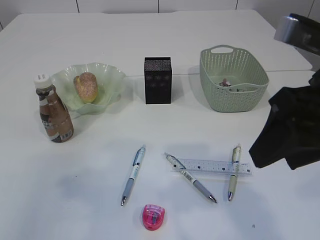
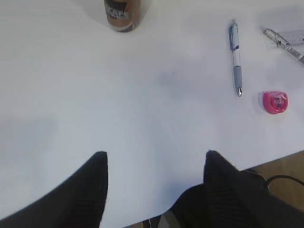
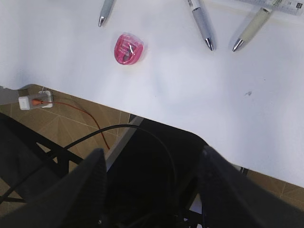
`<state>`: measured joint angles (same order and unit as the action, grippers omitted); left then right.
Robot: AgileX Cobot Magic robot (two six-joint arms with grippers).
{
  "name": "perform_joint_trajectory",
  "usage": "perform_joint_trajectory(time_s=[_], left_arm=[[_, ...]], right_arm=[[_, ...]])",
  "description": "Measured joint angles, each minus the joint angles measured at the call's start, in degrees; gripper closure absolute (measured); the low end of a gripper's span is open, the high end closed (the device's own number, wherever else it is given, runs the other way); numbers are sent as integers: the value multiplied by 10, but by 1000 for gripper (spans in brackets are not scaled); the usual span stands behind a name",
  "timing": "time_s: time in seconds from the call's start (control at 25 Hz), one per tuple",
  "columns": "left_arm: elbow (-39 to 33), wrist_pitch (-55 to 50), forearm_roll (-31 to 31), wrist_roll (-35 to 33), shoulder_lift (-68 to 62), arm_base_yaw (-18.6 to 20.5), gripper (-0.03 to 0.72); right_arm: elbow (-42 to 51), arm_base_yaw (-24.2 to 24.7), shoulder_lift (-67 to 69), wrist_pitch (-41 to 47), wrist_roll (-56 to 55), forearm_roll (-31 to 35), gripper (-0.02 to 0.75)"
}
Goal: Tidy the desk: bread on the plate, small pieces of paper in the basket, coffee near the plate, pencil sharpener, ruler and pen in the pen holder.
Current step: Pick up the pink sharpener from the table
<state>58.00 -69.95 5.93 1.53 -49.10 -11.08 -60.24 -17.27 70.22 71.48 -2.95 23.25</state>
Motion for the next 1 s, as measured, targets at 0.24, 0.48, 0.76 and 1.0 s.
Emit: perform_joint_trajectory(time_s=[0.24, 0.48, 0.76, 1.0], left_arm=[[0, -16, 0, 0, 0, 0, 240], [0, -16, 0, 0, 0, 0, 241], [0, -17, 0, 0, 0, 0, 241], [0, -17, 0, 0, 0, 0, 241]], right_arm=[[0, 0, 9, -1, -64, -45, 258], [0, -5, 50, -10, -153, -106, 259], [0, -85, 129, -71, -258, -134, 259], [0, -139, 207, -145, -310, -120, 259]])
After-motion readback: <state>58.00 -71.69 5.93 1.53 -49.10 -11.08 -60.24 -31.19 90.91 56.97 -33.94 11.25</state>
